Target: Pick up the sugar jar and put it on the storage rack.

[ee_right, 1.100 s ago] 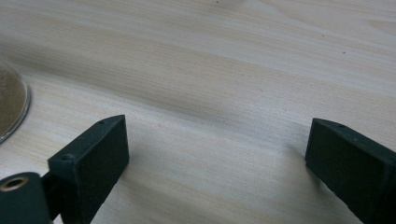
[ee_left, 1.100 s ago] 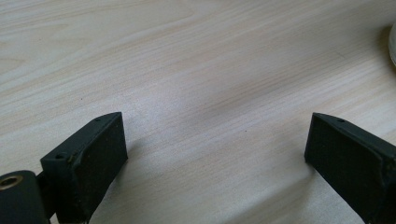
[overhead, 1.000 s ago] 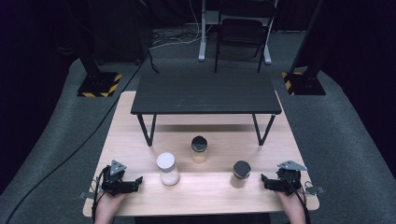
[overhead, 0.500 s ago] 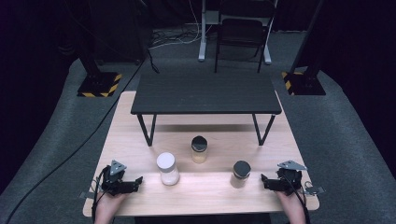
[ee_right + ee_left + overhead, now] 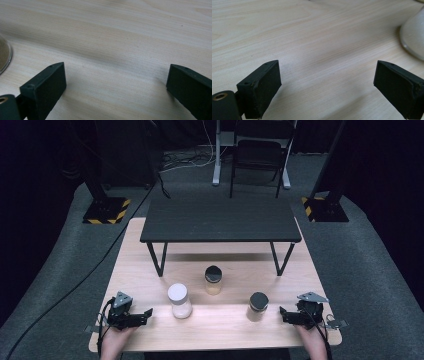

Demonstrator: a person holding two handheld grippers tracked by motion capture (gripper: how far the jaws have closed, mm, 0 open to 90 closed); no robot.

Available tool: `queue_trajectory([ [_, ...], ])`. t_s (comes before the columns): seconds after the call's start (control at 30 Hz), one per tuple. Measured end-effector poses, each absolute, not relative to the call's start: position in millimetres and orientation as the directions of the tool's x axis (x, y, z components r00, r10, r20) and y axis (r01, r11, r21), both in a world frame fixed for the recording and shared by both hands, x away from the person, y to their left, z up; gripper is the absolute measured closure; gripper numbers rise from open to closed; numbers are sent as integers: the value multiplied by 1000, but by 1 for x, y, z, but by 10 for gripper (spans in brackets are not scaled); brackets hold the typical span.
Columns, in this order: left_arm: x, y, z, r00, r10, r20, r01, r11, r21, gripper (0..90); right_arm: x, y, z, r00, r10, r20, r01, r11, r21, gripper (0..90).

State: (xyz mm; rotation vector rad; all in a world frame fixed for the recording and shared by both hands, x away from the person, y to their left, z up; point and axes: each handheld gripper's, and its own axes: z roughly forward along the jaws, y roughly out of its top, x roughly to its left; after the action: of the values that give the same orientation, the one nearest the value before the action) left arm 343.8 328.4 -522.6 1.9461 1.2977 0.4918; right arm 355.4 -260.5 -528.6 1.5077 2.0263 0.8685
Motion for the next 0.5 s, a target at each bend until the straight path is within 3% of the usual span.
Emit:
queue_trajectory([
  [0.5,334,329,-497,455,884,-103,562,-196,804,71,355,-261,-529,-289,957,3,663,198,722,17],
])
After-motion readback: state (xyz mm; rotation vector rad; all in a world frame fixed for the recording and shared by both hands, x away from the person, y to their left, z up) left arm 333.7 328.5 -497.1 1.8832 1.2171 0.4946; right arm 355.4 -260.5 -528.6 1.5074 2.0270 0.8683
